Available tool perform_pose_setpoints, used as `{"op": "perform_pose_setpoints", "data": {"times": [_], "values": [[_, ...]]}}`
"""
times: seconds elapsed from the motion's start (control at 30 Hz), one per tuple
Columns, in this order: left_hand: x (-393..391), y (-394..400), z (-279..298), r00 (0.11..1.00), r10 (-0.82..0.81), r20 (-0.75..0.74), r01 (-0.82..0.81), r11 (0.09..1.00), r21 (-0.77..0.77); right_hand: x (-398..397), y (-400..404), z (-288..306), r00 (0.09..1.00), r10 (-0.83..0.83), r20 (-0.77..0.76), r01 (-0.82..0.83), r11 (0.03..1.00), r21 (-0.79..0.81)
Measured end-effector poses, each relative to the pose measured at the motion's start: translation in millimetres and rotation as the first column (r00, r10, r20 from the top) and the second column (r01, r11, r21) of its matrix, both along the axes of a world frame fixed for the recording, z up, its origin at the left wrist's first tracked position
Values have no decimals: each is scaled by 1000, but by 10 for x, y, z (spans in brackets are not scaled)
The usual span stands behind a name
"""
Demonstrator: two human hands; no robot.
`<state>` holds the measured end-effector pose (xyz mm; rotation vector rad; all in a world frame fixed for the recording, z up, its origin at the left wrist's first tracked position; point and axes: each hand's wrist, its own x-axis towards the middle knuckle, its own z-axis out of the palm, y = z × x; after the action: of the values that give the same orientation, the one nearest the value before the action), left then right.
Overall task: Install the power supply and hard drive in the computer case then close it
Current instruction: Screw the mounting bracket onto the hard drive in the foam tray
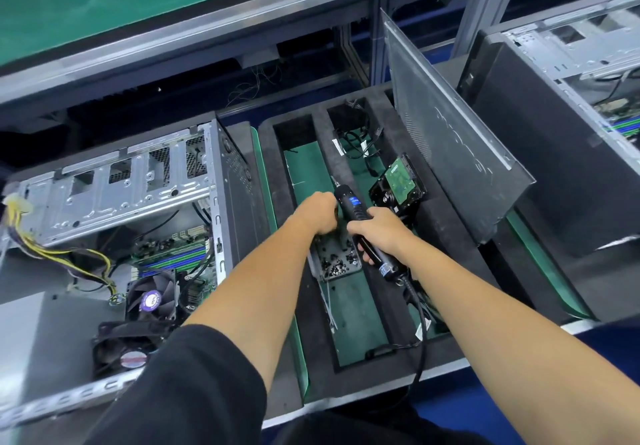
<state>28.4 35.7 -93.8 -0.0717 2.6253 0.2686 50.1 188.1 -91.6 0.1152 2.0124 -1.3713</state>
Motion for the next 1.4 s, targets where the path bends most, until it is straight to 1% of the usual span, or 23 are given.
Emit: {"op": "perform_pose_setpoints", "data": {"times": [0.13,0.27,0.43,0.53,0.63,0.67,0.73,0.8,0.87,0.93,1.03,1.1,1.17,1.33,1.4], "values": [[-43,-72,76,993,-111,28,111,994,16,10,2,-18,999,-27,29,28,999,-32],[14,-115,35,987,-131,96,127,991,46,3,9,-31,998,-25,49,28,998,-57],[70,-111,9,983,-132,126,125,990,59,-12,14,-59,997,-22,69,27,997,-77],[80,-105,-14,984,-144,108,144,990,16,-14,18,-72,997,-23,78,30,996,-89],[142,-77,-21,978,-183,96,192,977,-93,-10,20,-82,996,-32,86,40,995,-95],[168,-51,-28,981,-170,96,181,976,-119,-9,19,-83,995,-36,88,45,994,-96],[221,29,-77,972,-187,140,207,967,-147,-8,16,-86,995,-42,91,50,994,-98],[236,127,-214,972,-165,167,187,975,-121,-13,20,-90,995,-38,89,47,994,-98],[259,211,-299,978,-112,174,128,988,-87,-15,16,-91,995,-36,89,45,994,-96],[285,217,-414,980,-72,185,91,991,-94,-10,9,-92,996,-37,85,46,994,-100],[335,200,-492,989,-41,141,53,995,-80,-9,9,-93,997,-40,73,47,994,-97],[323,223,-502,993,41,108,-36,998,-46,-14,10,-88,996,-40,74,47,994,-94],[320,241,-519,992,88,87,-89,996,7,-14,7,-82,996,-39,78,46,995,-91],[334,227,-562,998,44,53,-47,997,63,-11,15,-51,996,-40,80,46,996,-82],[338,231,-563,995,51,88,-56,996,62,-10,17,-38,996,-34,80,41,996,-84]]}}
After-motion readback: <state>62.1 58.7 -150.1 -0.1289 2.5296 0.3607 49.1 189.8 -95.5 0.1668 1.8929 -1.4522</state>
